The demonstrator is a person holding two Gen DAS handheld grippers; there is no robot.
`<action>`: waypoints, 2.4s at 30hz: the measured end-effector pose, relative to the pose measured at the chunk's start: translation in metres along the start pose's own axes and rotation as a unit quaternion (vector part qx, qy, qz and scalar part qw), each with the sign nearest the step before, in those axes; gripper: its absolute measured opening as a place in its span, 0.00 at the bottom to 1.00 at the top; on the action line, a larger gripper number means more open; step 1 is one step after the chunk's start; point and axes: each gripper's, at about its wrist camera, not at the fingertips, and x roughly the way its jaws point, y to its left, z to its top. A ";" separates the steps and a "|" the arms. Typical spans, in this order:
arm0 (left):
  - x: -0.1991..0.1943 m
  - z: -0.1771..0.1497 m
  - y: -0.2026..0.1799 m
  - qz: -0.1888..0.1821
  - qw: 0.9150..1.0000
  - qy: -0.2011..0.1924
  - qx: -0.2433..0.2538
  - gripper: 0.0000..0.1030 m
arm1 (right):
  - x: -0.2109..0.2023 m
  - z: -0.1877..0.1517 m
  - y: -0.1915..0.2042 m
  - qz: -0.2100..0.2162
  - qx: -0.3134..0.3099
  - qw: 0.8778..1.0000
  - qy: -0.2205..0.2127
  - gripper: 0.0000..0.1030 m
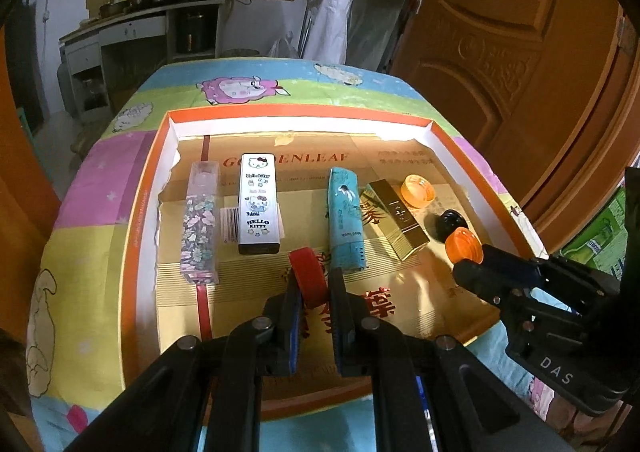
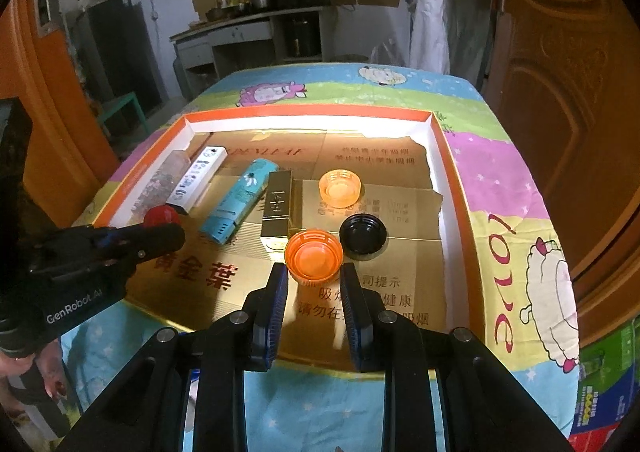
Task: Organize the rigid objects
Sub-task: 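Carry the red cap with the left tool while the right tool carries the orange cap into the tray, then release the red cap with the left tool while the right tool releases the orange cap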
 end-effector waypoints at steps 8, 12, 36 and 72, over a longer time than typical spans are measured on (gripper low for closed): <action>0.008 0.000 0.001 0.002 1.000 0.010 0.001 0.12 | 0.010 0.001 -0.002 -0.001 0.001 1.000 0.008 0.26; 0.009 0.000 0.002 0.002 1.000 0.010 0.000 0.12 | 0.013 0.002 -0.002 -0.001 0.000 1.000 0.011 0.26; 0.003 0.001 0.000 0.002 1.000 0.000 0.002 0.36 | 0.016 0.002 -0.004 -0.019 0.002 1.000 0.016 0.37; -0.068 -0.015 -0.017 0.008 0.998 -0.058 0.016 0.36 | -0.055 -0.011 0.011 -0.023 0.000 0.999 -0.029 0.37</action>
